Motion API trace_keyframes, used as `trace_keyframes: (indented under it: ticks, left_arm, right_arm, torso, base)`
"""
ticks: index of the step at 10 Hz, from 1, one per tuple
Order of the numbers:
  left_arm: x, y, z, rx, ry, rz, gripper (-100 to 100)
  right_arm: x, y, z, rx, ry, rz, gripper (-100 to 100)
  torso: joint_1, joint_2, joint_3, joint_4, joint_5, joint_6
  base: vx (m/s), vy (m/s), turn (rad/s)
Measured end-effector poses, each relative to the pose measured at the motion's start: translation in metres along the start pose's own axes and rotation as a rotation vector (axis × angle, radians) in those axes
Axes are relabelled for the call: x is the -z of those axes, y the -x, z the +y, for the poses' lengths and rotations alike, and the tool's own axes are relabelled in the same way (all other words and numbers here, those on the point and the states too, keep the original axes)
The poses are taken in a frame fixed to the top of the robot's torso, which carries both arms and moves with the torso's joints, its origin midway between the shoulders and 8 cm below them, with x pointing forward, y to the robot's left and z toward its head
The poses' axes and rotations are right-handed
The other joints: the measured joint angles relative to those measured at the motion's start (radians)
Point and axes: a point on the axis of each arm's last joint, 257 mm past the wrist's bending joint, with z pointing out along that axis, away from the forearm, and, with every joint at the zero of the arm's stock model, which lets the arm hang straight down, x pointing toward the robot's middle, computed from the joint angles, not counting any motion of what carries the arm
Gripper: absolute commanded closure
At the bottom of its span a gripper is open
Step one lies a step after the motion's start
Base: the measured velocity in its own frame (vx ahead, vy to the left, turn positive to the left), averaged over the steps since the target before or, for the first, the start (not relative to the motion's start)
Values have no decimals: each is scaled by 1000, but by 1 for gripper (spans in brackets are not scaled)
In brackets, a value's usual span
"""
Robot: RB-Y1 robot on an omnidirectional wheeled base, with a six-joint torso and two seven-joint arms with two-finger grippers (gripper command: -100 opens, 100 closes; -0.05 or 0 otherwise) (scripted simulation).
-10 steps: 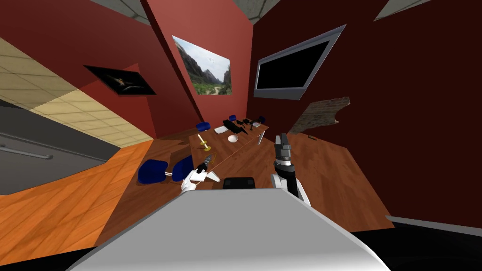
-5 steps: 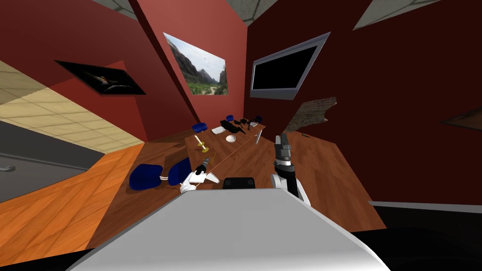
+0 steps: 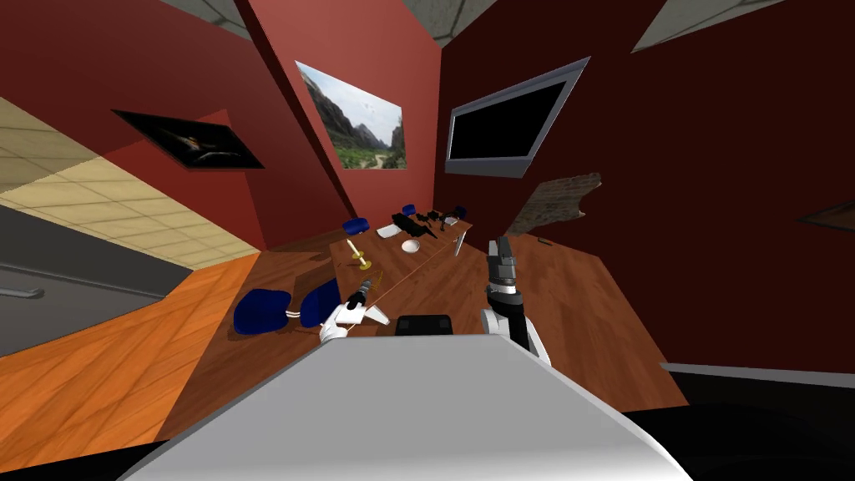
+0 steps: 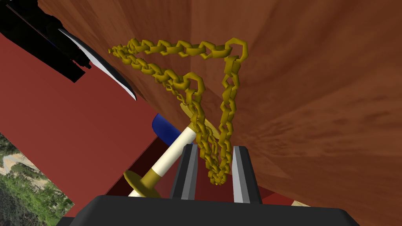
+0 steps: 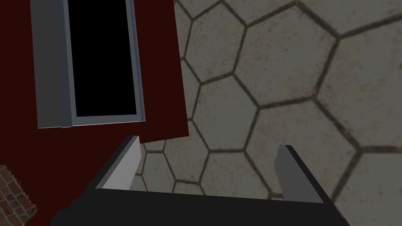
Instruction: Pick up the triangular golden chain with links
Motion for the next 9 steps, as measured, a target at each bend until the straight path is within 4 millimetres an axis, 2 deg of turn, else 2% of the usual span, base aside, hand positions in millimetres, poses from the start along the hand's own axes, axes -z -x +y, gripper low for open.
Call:
trace_keyframes:
  ticks: [6, 9]
  left_arm:
    - [-11, -26, -52, -73, -93, 84, 100]
    - [-14, -41, -66, -113, -125, 125, 100]
  right_arm:
    - [0, 0, 0, 0, 0, 0, 0]
    - [0, 0, 0, 0, 0, 0, 0]
  torso:
    - [-1, -1, -1, 0, 0, -1]
    - [-1, -1, -1, 0, 0, 0]
  base:
    - [29, -37, 238]
    - [21, -32, 210]
